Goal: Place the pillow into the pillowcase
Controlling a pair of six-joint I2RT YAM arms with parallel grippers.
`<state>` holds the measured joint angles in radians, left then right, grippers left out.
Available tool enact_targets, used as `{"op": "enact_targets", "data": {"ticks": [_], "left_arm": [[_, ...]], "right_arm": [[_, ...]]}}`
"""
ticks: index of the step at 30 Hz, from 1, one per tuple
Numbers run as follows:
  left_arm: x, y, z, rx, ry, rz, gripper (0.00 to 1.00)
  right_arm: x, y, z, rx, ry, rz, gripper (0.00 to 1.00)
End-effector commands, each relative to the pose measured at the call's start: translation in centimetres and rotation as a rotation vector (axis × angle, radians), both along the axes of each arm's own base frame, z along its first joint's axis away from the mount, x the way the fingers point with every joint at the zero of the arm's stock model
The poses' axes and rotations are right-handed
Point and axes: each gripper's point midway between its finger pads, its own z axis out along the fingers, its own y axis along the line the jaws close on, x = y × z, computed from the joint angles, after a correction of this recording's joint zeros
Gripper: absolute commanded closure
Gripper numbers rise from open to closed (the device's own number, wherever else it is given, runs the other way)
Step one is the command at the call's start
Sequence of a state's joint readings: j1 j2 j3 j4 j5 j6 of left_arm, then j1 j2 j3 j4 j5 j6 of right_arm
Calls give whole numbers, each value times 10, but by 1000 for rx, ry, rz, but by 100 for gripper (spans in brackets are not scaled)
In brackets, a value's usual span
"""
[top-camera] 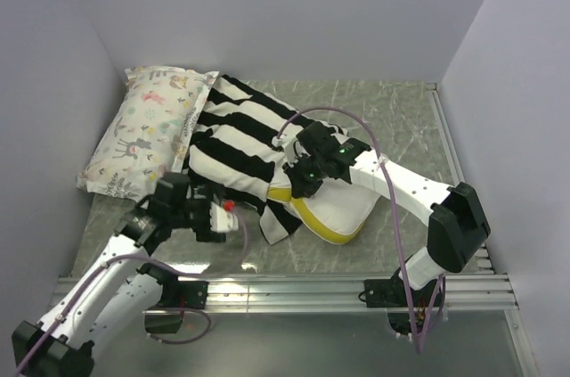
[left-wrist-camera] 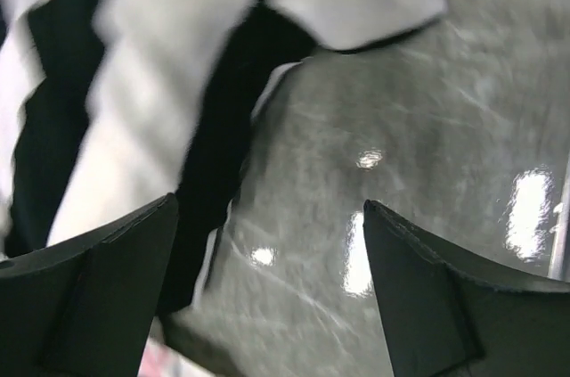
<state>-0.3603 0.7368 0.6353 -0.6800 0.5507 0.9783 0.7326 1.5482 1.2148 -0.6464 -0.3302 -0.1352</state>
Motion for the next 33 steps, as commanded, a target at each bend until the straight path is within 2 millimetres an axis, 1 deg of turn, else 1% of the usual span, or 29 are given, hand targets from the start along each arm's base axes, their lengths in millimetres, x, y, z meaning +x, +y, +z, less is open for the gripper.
{"op": "enact_targets", "data": {"ticks": [1, 2, 3, 4, 5, 6, 7, 8, 9, 10, 12, 14, 15, 16, 18, 19, 20, 21, 22, 23, 25, 26, 27, 28, 29, 30, 31, 32, 33], "left_arm": [[22, -19, -5, 140, -358, -187, 9], [27, -30, 2, 126, -433, -218, 8], [20, -41, -7, 129, -459, -277, 7], [20, -49, -11, 139, -489, -316, 6], [21, -58, -10, 131, -524, -336, 4], [20, -73, -6, 111, -580, -368, 4], [20, -81, -14, 122, -575, -394, 4], [20, -87, -15, 121, -576, -411, 4], [18, -98, -10, 106, -594, -435, 4], [20, -106, -16, 108, -588, -455, 5], [19, -116, -19, 106, -602, -486, 5], [22, -124, -32, 140, -609, -512, 6], [21, -128, -36, 159, -614, -540, 8], [20, -128, -52, 193, -580, -559, 9], [21, -132, -61, 221, -563, -582, 16], [22, -134, -68, 232, -552, -589, 19], [22, -136, -72, 239, -542, -591, 34], [22, -142, -69, 235, -542, -600, 41], [22, -146, -72, 232, -514, -599, 48], [23, -154, -63, 208, -517, -594, 61], [13, -170, -55, 152, -480, -598, 79], [11, -182, -39, 111, -482, -598, 97], [-8, -196, -31, 49, -438, -623, 99], [-18, -204, -20, 12, -423, -641, 100], [-26, -219, 3, -40, -425, -656, 100], [-56, -230, 8, -83, -359, -706, 100], [-70, -238, 21, -120, -344, -728, 100], [-84, -249, 39, -165, -343, -756, 100], [-113, -259, 48, -210, -317, -803, 100]], "right_arm": [[-1, 14, 8, 76, 18, 33, 100], [-2, 14, 8, 81, 28, 32, 100], [-2, 15, 9, 87, 29, 37, 100], [-1, 14, 10, 90, 33, 34, 100], [-2, 15, 11, 95, 35, 38, 100], [-3, 15, 11, 93, 42, 44, 100], [-3, 15, 11, 92, 45, 44, 100], [-3, 15, 12, 92, 47, 44, 100], [-5, 13, 12, 93, 52, 47, 100], [-6, 14, 11, 93, 52, 52, 100], [-9, 14, 12, 99, 61, 58, 100], [-11, 14, 12, 105, 69, 65, 100], [-12, 15, 13, 111, 73, 68, 100], [-13, 14, 13, 113, 75, 70, 100], [-12, 14, 14, 119, 79, 70, 100], [-13, 15, 15, 128, 85, 74, 100], [-14, 15, 16, 133, 89, 77, 100], [-13, 16, 15, 137, 94, 74, 100], [-12, 16, 16, 144, 96, 70, 100], [-11, 19, 15, 154, 110, 70, 100], [-7, 22, 17, 172, 127, 49, 100], [-4, 27, 15, 189, 137, 45, 100], [-2, 32, 17, 207, 152, 27, 100], [1, 36, 17, 220, 162, 17, 100], [7, 43, 11, 232, 172, 8, 100], [10, 52, 16, 260, 199, -15, 100], [15, 57, 15, 272, 210, -30, 100], [24, 66, 8, 285, 216, -46, 100], [33, 73, 10, 300, 227, -93, 100]]}}
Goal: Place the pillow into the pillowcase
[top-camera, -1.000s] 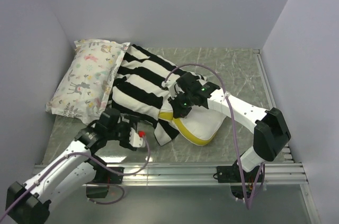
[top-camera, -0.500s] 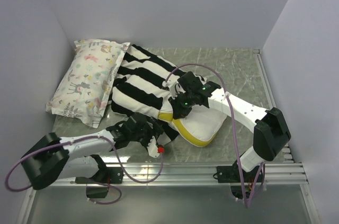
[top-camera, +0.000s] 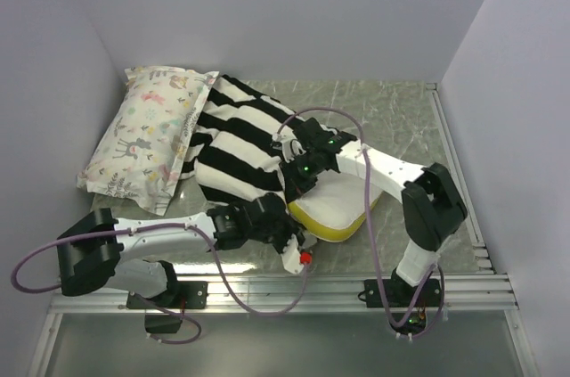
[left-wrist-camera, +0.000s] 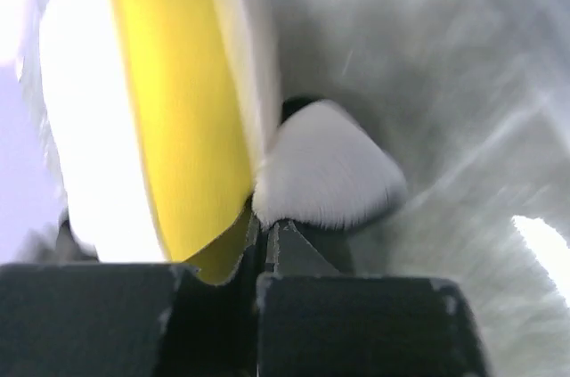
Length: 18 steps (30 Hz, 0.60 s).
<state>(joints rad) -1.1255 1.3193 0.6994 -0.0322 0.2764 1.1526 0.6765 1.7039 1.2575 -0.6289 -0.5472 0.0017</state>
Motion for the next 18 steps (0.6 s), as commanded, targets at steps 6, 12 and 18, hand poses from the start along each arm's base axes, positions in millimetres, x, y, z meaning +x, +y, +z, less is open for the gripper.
{"op": "enact_targets", "data": {"ticks": [6, 12, 18], "left_arm": [[-129, -70, 78, -234, 209, -286, 100], [-121, -58, 53, -179, 247, -191, 98], [-117, -13, 66, -47, 480, 6, 61]], "right_arm": [[71, 75, 14, 252, -5, -226, 100], [63, 62, -15, 217, 29, -267, 100], [23, 32, 21, 181, 2, -108, 52]]}}
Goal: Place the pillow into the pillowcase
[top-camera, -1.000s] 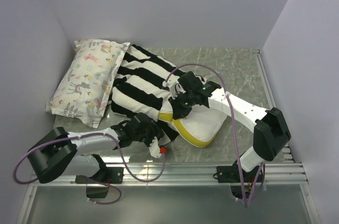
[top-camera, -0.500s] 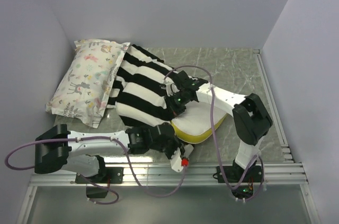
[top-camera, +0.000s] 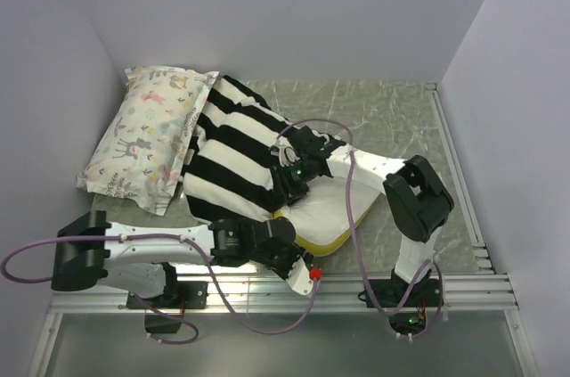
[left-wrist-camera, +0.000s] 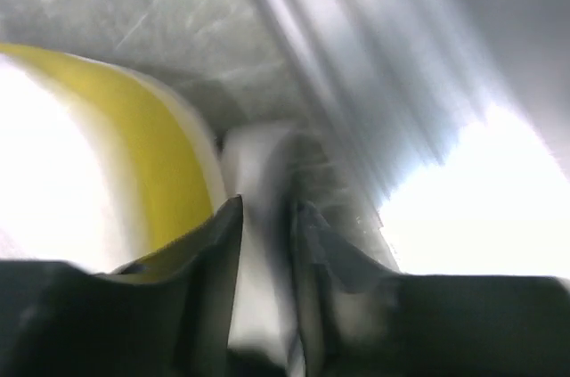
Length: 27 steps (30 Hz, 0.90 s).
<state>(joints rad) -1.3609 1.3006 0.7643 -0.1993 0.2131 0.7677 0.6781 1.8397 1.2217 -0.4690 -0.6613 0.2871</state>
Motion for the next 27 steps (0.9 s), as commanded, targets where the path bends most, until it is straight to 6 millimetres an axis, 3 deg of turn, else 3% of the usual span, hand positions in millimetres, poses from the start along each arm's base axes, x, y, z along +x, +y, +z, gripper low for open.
{"op": "enact_targets", "data": {"ticks": [1, 3, 4, 7, 8, 10, 11, 13, 14, 15, 16, 17, 18, 20, 22, 23, 24, 26, 27], "left_arm": [[-29, -4, 78, -139, 219, 1, 56], [-27, 13, 85, -118, 290, 54, 46], [-27, 19, 98, -151, 299, 66, 44], [-22, 40, 102, -160, 350, 159, 39], [-10, 45, 102, -172, 361, 231, 39], [15, 52, 108, -202, 427, 382, 39], [51, 60, 114, -242, 439, 529, 37], [90, 66, 107, -235, 515, 728, 35], [125, 76, 115, -258, 501, 867, 34], [139, 78, 113, -248, 535, 954, 34], [155, 75, 92, -174, 562, 1021, 35], [172, 76, 100, -168, 539, 1087, 36], [185, 71, 84, -112, 535, 1128, 36], [204, 63, 88, -131, 527, 1189, 36], [216, 56, 69, -80, 515, 1211, 35], [224, 51, 72, -87, 508, 1220, 36], [232, 47, 58, -60, 498, 1239, 36], [244, 44, 52, -54, 477, 1266, 37], [246, 43, 35, -8, 481, 1279, 38]], "right_arm": [[26, -4, 74, 126, -322, 30, 44], [20, -21, 81, 77, -364, 55, 35], [19, -27, 83, 57, -384, 56, 34], [11, -51, 91, 2, -411, 66, 34], [6, -62, 96, -14, -407, 65, 34], [15, -85, 103, -35, -402, -4, 34], [19, -100, 110, -39, -427, -32, 34], [41, -139, 108, -71, -415, -175, 32], [45, -154, 103, -97, -394, -223, 32], [51, -167, 98, -123, -376, -266, 32], [61, -192, 91, -158, -350, -347, 31], [64, -204, 80, -193, -296, -408, 31], [65, -216, 72, -208, -260, -447, 31], [69, -242, 53, -251, -179, -537, 30], [66, -252, 39, -258, -110, -565, 30], [61, -248, 33, -245, -68, -558, 29], [60, -253, 29, -236, -40, -574, 29], [53, -250, 15, -224, 25, -572, 28], [50, -246, 13, -203, 49, -566, 28]]}}
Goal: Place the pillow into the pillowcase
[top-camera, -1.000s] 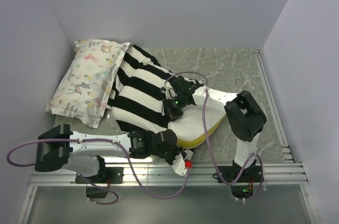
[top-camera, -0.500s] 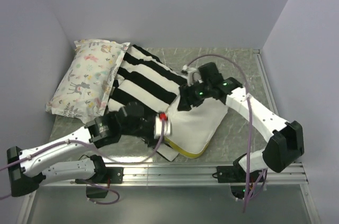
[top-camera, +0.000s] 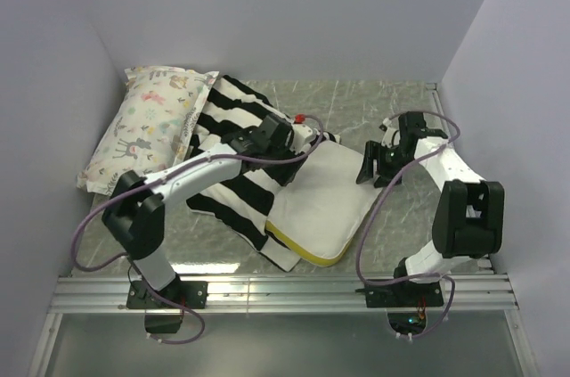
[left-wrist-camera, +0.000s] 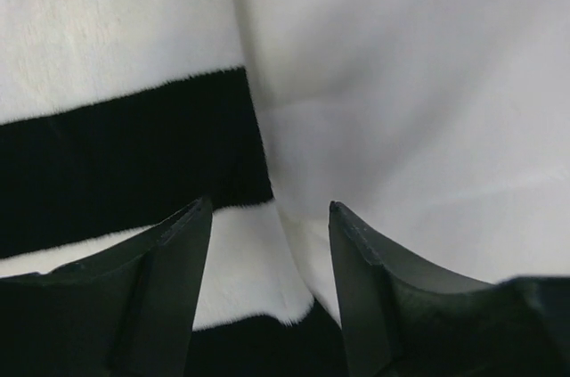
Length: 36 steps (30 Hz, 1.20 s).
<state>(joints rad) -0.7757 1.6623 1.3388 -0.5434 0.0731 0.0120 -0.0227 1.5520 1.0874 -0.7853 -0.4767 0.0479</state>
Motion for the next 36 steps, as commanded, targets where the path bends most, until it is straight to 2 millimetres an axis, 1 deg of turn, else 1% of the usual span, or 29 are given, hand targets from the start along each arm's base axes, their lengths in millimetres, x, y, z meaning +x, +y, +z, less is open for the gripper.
{"op": "enact_targets", "data": {"ticks": [1, 3, 7, 8, 9, 10, 11, 13, 14, 16, 17, 18, 19, 20, 21, 22, 23, 24, 25, 26, 27, 28, 30, 31, 32, 33, 34, 35, 36], "left_arm": [[26, -2, 1, 47, -37, 96, 40], [33, -2, -9, 76, -38, 108, 45], [52, 3, -11, 135, -119, 118, 60], [55, 4, -12, 151, -129, 113, 70], [56, 4, -18, 166, -124, 109, 76], [59, 2, -14, 161, -131, 109, 86], [59, 0, -14, 149, -120, 96, 91], [56, -12, -4, 96, -108, 56, 100], [41, -28, -1, 32, -63, -24, 100], [21, -53, 14, -33, -41, -144, 100], [-7, -77, 18, -55, -24, -261, 100], [-33, -91, 15, -77, 55, -346, 100], [-50, -112, 30, -145, 85, -422, 100], [-78, -131, 37, -189, 149, -484, 100], [-105, -150, 39, -261, 236, -579, 100], [-127, -170, 55, -313, 251, -653, 100], [-138, -180, 59, -331, 263, -690, 100], [-149, -191, 49, -335, 308, -739, 100], [-153, -201, 59, -361, 300, -775, 100], [-156, -206, 48, -357, 327, -791, 100], [-152, -209, 43, -360, 328, -793, 100], [-140, -206, 40, -359, 329, -781, 100], [-124, -198, 31, -354, 345, -754, 100], [-118, -190, 22, -355, 369, -736, 100], [-100, -178, 17, -355, 366, -696, 100], [-94, -169, 20, -351, 351, -685, 100], [-92, -156, 8, -322, 364, -670, 100], [-88, -141, 10, -288, 334, -680, 99], [-93, -128, 4, -253, 344, -684, 95]], "right_arm": [[-18, 12, -10, 82, 99, 1, 28], [-24, 15, -18, 106, 131, 9, 28], [-34, 21, -33, 142, 191, 22, 32], [-34, 22, -35, 149, 194, 23, 33], [-34, 23, -36, 153, 198, 25, 35], [-33, 24, -38, 163, 205, 29, 36], [-31, 25, -38, 169, 197, 32, 38], [-31, 28, -37, 188, 195, 33, 46], [-29, 32, -35, 218, 184, 36, 50], [-28, 39, -31, 258, 177, 43, 66], [-26, 49, -21, 335, 167, 60, 76], [-25, 55, -16, 378, 165, 69, 98], [-25, 62, -12, 425, 176, 73, 100], [-23, 70, -4, 485, 162, 87, 100], [-22, 72, -1, 506, 161, 85, 100], [-23, 74, 2, 518, 160, 71, 100], [-20, 75, 4, 525, 139, 70, 100], [-20, 75, 5, 527, 132, 65, 100], [-20, 76, 9, 531, 121, 62, 100], [-23, 76, 8, 532, 125, 61, 100], [-24, 76, 8, 529, 122, 60, 100], [-26, 75, 8, 526, 122, 57, 100], [-28, 75, 8, 526, 118, 58, 100], [-31, 74, 5, 514, 119, 56, 100], [-31, 73, 5, 510, 115, 58, 100], [-33, 73, 3, 506, 119, 59, 100], [-34, 72, 1, 498, 110, 72, 100], [-38, 71, 0, 491, 124, 78, 100], [-40, 70, -1, 484, 125, 90, 100]]}}
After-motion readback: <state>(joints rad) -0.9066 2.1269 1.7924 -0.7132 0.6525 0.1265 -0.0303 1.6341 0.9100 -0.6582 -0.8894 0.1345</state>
